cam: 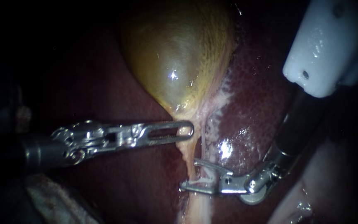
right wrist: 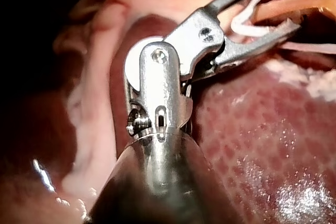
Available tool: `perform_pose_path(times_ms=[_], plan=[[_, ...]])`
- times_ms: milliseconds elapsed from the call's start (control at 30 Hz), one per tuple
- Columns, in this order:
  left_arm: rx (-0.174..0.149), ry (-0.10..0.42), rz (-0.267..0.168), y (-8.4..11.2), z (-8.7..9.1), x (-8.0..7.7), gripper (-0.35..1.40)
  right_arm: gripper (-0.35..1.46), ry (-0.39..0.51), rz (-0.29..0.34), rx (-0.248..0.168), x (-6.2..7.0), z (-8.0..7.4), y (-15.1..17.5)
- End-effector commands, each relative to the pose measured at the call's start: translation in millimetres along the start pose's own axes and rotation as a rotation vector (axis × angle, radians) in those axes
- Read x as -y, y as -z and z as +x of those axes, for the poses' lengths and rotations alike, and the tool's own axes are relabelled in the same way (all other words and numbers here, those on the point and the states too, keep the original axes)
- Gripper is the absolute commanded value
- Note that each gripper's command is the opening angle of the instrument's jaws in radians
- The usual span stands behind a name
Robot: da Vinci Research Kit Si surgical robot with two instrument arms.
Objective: Clipping first clip left tube
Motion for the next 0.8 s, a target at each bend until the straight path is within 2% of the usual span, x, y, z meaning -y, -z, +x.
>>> perform_pose_path(times_ms=[33,167,300,567,800], plan=[[0.0,0.0,0.0,0.0,0.0,0.0,-0.35,0.48,0.0,0.0,0.0,0.1,0.0,-0.1],[0.0,0.0,0.0,-0.1,0.0,0.0,-0.35,0.47,-0.017,0.01,-0.001,0.5,-0.1,-0.4],[0.0,0.0,0.0,-0.1,0.0,0.0,-0.35,0.41,-0.014,0.06,0.0,0.6,-0.2,-0.5],[0.0,0.0,0.001,-0.1,0.0,0.0,-0.35,0.41,-0.029,0.081,0.0,0.3,-0.5,-0.9],[0.0,0.0,0.001,-0.1,0.0,0.0,-0.35,0.4,-0.044,0.103,0.0,0.7,-1.4,-1.4]])
